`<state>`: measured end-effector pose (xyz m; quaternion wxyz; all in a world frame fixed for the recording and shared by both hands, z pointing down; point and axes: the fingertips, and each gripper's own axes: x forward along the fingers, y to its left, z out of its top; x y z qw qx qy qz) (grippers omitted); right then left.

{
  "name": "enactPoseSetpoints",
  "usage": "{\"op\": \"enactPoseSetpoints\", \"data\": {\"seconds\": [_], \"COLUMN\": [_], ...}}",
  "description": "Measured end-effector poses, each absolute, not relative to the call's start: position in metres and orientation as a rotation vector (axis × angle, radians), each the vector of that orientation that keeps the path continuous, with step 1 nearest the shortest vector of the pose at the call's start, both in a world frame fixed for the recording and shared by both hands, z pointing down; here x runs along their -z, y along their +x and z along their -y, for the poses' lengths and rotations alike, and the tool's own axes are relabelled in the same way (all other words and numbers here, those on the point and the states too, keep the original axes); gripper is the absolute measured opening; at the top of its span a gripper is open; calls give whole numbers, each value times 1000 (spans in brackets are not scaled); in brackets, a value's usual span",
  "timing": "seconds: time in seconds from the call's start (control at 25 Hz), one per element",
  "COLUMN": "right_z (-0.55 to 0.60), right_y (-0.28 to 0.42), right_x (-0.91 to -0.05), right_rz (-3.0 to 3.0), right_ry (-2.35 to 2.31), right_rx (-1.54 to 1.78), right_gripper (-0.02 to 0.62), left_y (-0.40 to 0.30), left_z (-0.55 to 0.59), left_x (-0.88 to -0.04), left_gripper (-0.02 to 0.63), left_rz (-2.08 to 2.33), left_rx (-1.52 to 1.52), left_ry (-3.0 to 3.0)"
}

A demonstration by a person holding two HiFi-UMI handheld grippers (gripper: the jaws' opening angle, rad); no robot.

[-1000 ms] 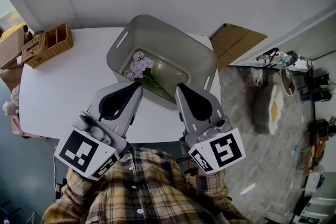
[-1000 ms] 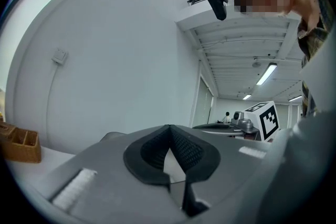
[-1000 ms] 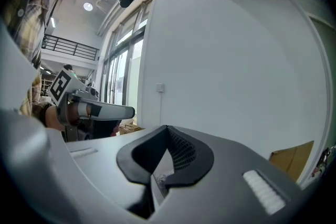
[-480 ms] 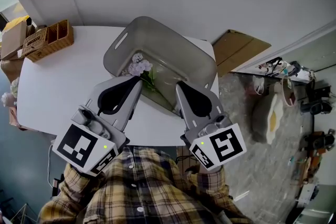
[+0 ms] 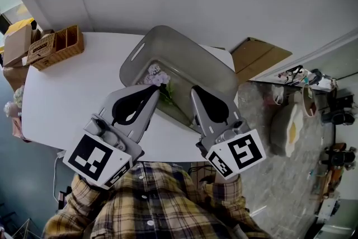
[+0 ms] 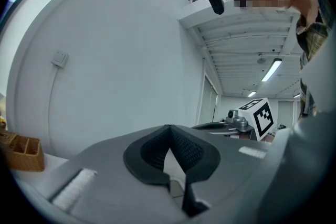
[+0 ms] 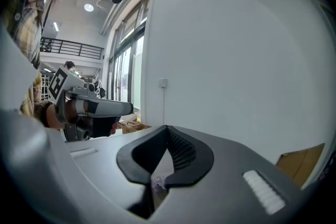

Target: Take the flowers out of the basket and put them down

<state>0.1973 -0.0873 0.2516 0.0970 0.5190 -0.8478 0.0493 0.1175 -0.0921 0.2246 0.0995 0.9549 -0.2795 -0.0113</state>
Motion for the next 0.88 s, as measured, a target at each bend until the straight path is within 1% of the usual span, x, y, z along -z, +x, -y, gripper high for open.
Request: {"op": "enactPoseSetpoints", "data": {"seconds": [0.44,0.88], "right_z": [109,132], "right_y": [199,198], "right_x": [-254,-278], "right_rz": [2501,2489], "right_ry": [1505,1354], "right_rx": [-154,-198], "right_gripper": [6,6], "left_y": [112,108], "left_z": [110,119], "left_x": [-230,-242], "left_gripper": [11,9], "left_rz": [851,895], "left_rx": [36,17], "left_ry": [2804,2770]}}
